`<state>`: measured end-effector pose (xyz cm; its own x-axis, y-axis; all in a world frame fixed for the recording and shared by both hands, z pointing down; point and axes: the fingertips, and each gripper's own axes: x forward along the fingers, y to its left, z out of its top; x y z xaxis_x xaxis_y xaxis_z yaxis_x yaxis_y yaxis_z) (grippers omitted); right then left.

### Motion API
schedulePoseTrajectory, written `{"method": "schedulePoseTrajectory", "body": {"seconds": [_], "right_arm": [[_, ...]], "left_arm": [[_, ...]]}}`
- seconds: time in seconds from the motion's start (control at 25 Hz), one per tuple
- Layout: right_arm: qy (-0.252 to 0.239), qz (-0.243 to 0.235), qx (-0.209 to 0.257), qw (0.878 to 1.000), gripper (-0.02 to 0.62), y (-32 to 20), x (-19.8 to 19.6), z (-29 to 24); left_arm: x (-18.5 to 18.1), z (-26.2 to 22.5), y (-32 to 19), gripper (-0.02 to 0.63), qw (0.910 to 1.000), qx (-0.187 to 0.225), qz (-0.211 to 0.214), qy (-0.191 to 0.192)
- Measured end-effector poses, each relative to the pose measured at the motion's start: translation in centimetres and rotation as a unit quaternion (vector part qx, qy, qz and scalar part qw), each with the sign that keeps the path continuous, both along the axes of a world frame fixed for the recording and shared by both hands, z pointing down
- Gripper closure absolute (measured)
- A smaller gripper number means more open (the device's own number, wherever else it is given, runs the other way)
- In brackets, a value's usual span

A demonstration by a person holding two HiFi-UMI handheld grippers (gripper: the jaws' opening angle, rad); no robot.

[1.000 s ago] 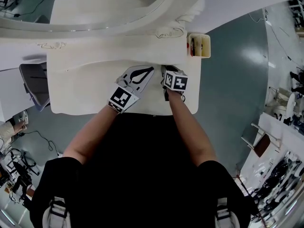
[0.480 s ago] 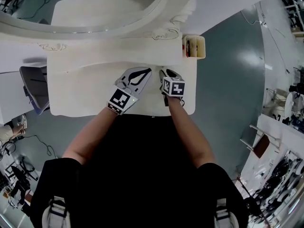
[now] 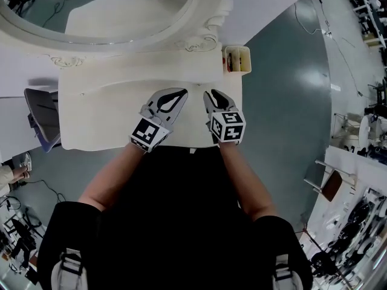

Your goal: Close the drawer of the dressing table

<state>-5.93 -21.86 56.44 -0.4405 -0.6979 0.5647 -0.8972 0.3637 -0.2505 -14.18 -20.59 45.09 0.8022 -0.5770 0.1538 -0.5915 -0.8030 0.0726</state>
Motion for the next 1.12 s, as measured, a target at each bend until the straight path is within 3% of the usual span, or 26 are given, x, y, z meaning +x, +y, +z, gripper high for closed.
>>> {"method": "schedulePoseTrajectory", "body": {"seconds": [0.2, 0.44, 0.64, 0.84, 1.12], "right_arm": [[-0.014, -0.049, 0.089, 0.995, 0.497, 1.1, -0.7, -7.0], [-0.067, -0.079, 0.183, 0.978, 0.550, 3.1, -1.8, -14.5], [-0.058, -0.109, 0.242, 0.962, 0.575, 4.7, -2.6, -19.5], [-0.050, -0.128, 0.273, 0.952, 0.592, 5.6, -3.2, -22.7], [-0.057, -0.124, 0.282, 0.950, 0.592, 5.4, -3.1, -24.7]], "left_arm": [[0.4, -2.0, 0.6, 0.611, 0.9999, 0.004, -0.007, 0.007], [-0.1, -4.8, 1.7, 0.612, 0.9997, 0.022, 0.006, 0.010], [-0.4, -8.1, 3.1, 0.611, 0.9985, 0.048, 0.019, 0.014], [-0.6, -10.7, 3.6, 0.611, 0.9979, 0.055, 0.019, 0.030], [-1.0, -12.7, 3.4, 0.611, 0.9971, 0.064, 0.014, 0.038]]}}
